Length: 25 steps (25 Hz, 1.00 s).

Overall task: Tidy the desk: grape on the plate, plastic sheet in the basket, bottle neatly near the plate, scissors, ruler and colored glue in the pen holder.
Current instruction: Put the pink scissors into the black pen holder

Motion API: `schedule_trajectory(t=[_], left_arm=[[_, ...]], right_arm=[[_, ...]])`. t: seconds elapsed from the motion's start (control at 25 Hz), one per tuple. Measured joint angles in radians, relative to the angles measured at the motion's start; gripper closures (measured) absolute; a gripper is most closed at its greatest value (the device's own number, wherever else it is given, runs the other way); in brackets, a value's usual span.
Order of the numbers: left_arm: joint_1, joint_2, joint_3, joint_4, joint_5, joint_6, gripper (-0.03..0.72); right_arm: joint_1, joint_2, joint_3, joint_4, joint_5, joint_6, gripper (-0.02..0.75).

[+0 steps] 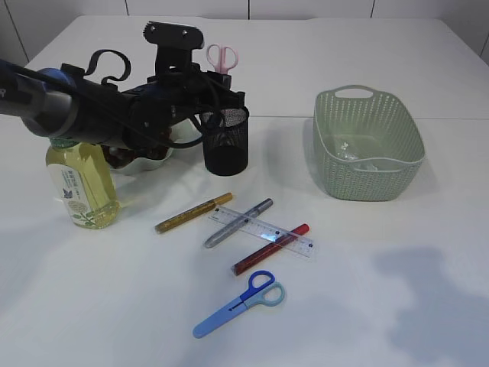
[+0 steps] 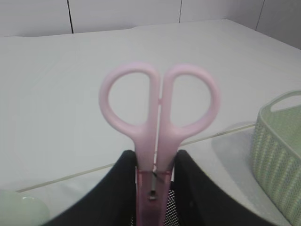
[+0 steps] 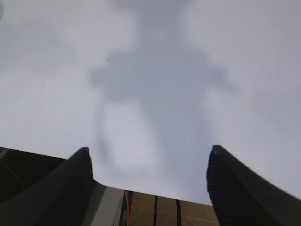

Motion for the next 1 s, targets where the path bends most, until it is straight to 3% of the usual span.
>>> schedule_trajectory(t=[1.0], left_arm=[[0.000,0.000,-0.016,-0.002,0.071,-0.019,0.458]], right_arm=[[0.000,0.000,0.000,0.000,-0.020,0.000,0.155]])
